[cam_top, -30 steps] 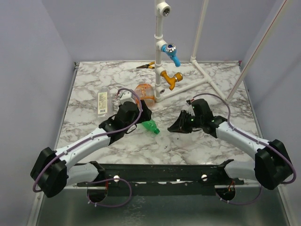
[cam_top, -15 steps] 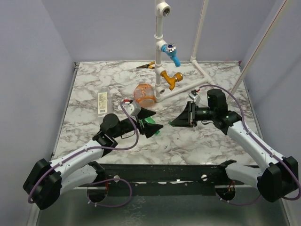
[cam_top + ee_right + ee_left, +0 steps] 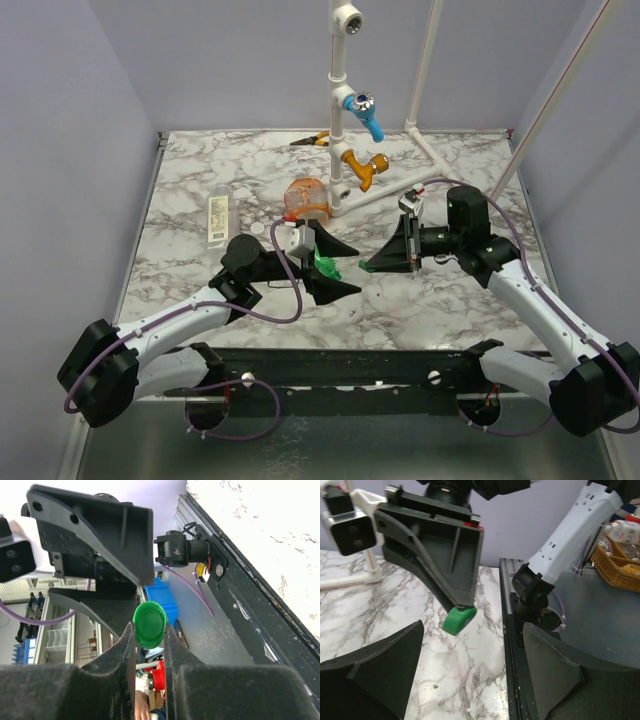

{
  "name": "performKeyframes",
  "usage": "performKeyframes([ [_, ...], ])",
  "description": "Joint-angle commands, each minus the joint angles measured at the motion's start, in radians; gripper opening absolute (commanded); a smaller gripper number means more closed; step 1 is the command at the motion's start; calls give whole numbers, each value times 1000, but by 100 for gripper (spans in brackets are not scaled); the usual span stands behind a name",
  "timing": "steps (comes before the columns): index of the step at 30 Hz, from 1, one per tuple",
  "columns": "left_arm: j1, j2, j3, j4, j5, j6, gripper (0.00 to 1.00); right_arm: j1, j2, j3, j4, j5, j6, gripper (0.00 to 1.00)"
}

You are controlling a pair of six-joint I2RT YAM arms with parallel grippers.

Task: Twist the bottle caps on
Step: Place the bottle cap at the center of the board.

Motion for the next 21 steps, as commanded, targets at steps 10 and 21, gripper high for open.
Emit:
performKeyframes([
  [10,-75,71,61,47,30,90,74,-2,-26,25,24,-84,44,17],
  [21,-76,100,48,178,31,7,64,-2,-42,6,29,-92,57,17],
])
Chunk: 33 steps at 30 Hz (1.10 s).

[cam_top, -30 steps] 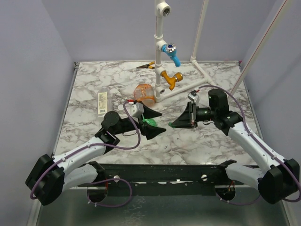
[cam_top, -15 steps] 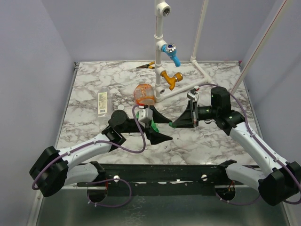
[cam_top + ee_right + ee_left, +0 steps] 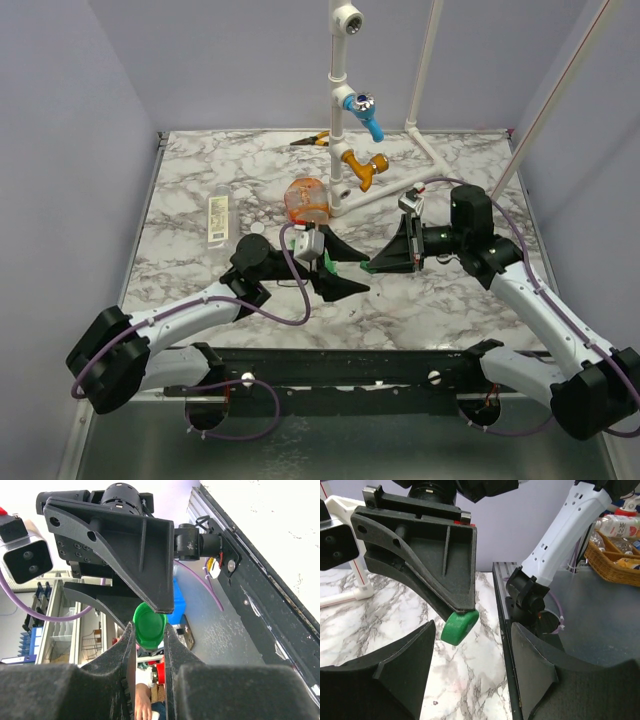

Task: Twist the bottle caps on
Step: Place the bottle cap at the center of the board.

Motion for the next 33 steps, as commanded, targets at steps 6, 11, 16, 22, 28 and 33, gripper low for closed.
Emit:
performKeyframes([
  [6,-8,55,8,204,25,-97,50,-2,-28,-17,14,-30,33,17],
  [11,-10,83,6,214,60,-122,27,-2,-29,6,14,-18,41,17],
  [16,-10,79,-1,176,36,-148,0,-2,-31,56,-75,71,-14,50],
  [22,-10,142,18,106,-156,-385,0,-3,-96,229,-408,635,-223,70],
  [28,-10,320,114,-144,-426,-678,9,-3,-207,217,-493,979,-234,70],
  [33,-16,581,213,-187,-454,-912,11,-3,-215,136,-491,1096,-221,70],
])
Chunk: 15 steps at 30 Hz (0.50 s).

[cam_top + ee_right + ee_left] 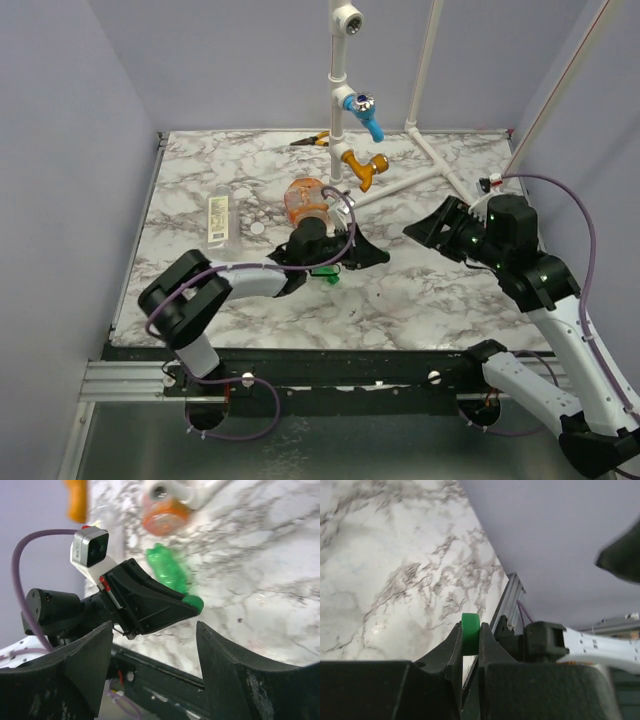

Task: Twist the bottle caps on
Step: Place the bottle cap at the center of the board.

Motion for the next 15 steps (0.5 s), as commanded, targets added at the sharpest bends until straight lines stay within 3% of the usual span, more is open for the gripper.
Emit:
performKeyframes([
  [1,-11,234,90,-113,-117,-289,11,-3,16,-84,-59,208,-14,70],
  [5,-26,424,175,-114,-106,-348,11,-2,56,-214,-17,283,17,70],
  [10,-33,524,247,-190,-132,-364,15,-2,139,-303,35,291,76,69],
  [15,-36,531,296,-366,-198,-301,31,-2,160,-340,71,316,57,70],
])
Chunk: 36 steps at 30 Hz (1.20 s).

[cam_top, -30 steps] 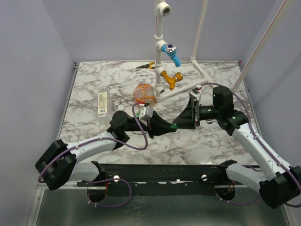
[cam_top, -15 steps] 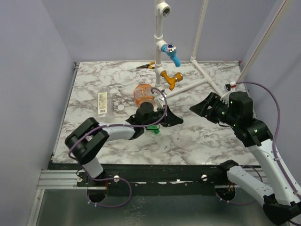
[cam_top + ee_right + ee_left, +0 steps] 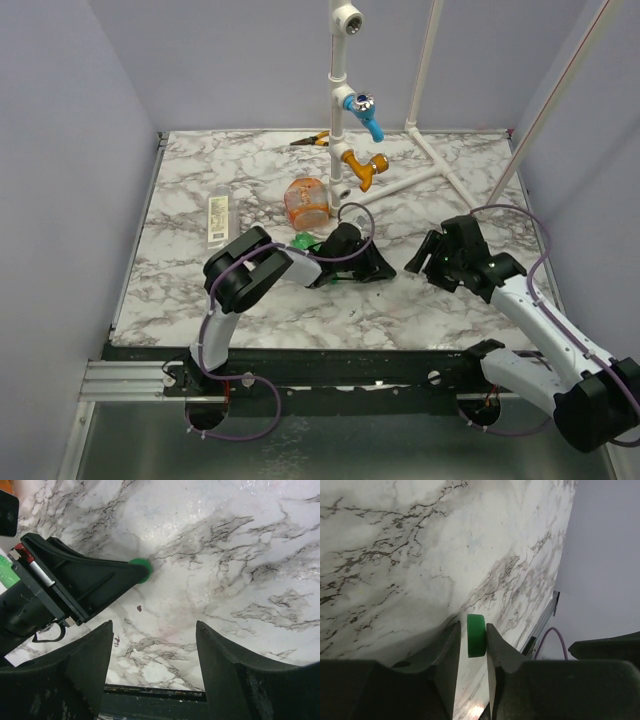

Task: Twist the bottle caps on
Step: Place the bottle cap at the center of the board, then pick up the bottle cap from the center of the board.

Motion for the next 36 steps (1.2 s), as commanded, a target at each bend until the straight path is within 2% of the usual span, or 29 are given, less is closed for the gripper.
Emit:
performKeyframes([
  [1,-7,8,39,-202,-106,50,33,-2,10,-16,65,66,14,70],
  [4,-7,0,63,-284,-143,90,43,-2,19,-43,90,67,16,70],
  [11,-7,-25,84,-391,-201,160,46,-3,52,-83,133,68,6,67],
  [15,-6,-90,112,-456,-248,254,51,-2,74,-89,149,79,-6,63],
  [22,-12,-257,188,-601,-332,547,61,5,100,-88,159,97,-30,63],
  [25,-23,-369,185,-702,-423,679,63,46,130,-72,162,133,-44,63],
  [30,-35,-599,61,-737,-573,955,75,156,285,-20,175,228,-41,63],
  [32,-34,-683,2,-730,-617,1086,76,179,350,9,179,246,-39,61],
  [36,-34,-840,-139,-680,-615,1353,78,199,425,48,186,300,-45,60],
])
